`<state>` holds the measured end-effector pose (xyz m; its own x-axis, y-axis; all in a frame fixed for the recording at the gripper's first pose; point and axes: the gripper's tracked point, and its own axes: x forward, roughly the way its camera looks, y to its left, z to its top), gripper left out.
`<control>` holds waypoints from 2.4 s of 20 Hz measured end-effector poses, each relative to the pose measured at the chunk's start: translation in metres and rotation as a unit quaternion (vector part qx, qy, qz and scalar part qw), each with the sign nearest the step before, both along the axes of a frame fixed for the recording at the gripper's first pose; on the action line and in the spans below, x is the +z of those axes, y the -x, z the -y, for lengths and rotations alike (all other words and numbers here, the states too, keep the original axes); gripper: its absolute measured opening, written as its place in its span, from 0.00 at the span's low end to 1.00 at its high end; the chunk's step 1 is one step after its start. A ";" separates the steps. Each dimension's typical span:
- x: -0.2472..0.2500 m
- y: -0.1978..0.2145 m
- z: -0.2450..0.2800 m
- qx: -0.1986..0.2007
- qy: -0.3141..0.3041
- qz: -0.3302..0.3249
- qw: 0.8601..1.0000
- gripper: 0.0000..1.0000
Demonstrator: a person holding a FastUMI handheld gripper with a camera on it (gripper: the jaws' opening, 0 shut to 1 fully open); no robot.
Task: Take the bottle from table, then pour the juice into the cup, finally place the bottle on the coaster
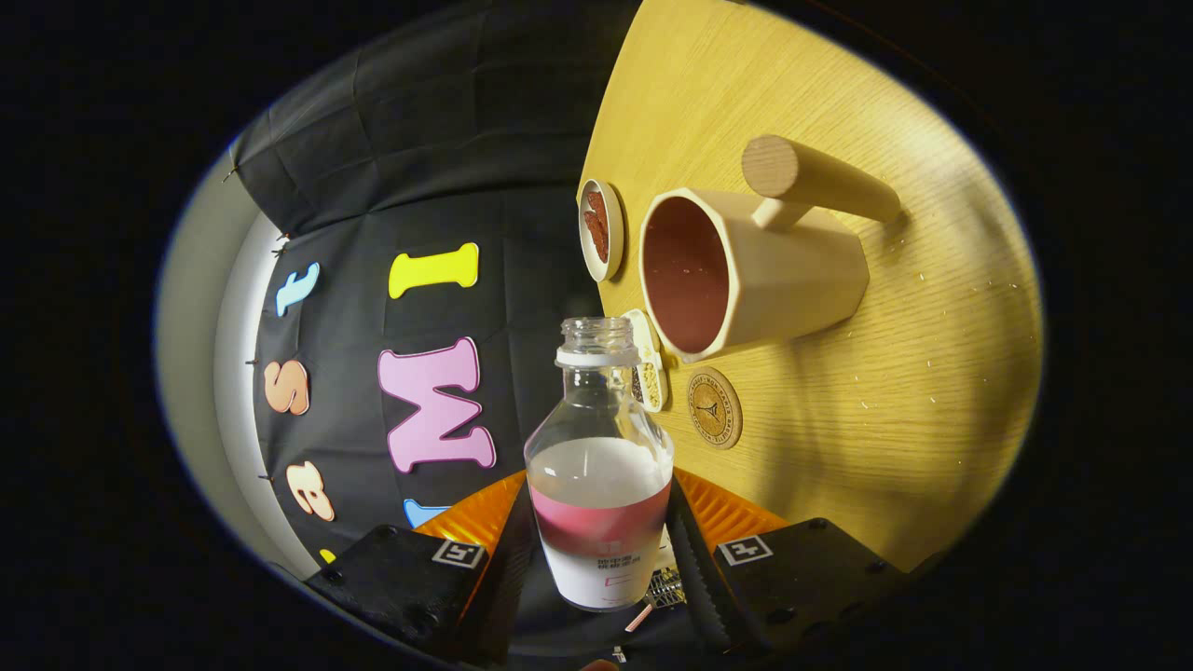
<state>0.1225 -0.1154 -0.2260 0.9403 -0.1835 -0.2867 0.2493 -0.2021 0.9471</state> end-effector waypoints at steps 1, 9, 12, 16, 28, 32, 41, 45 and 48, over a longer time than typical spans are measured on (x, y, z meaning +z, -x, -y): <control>-0.002 0.000 0.000 -0.001 -0.004 -0.001 1.000 0.75; -0.008 -0.003 0.006 -0.016 -0.043 -0.007 0.999 0.76; -0.005 -0.002 0.006 -0.024 -0.061 -0.006 0.998 0.75; -0.005 -0.002 0.007 -0.033 -0.086 -0.006 0.996 0.75; -0.003 -0.005 0.004 -0.047 -0.122 -0.004 0.991 0.76; -0.002 -0.004 0.005 -0.055 -0.127 -0.002 0.990 0.75; 0.002 -0.011 0.014 -0.069 -0.161 0.000 0.985 0.75; 0.002 -0.010 0.011 -0.069 -0.187 -0.005 0.980 0.75; 0.004 -0.013 0.010 -0.067 -0.204 -0.004 0.977 0.75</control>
<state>0.1358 -0.1254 -0.2225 0.9127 -0.1740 -0.3697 0.2025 -0.5932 0.7792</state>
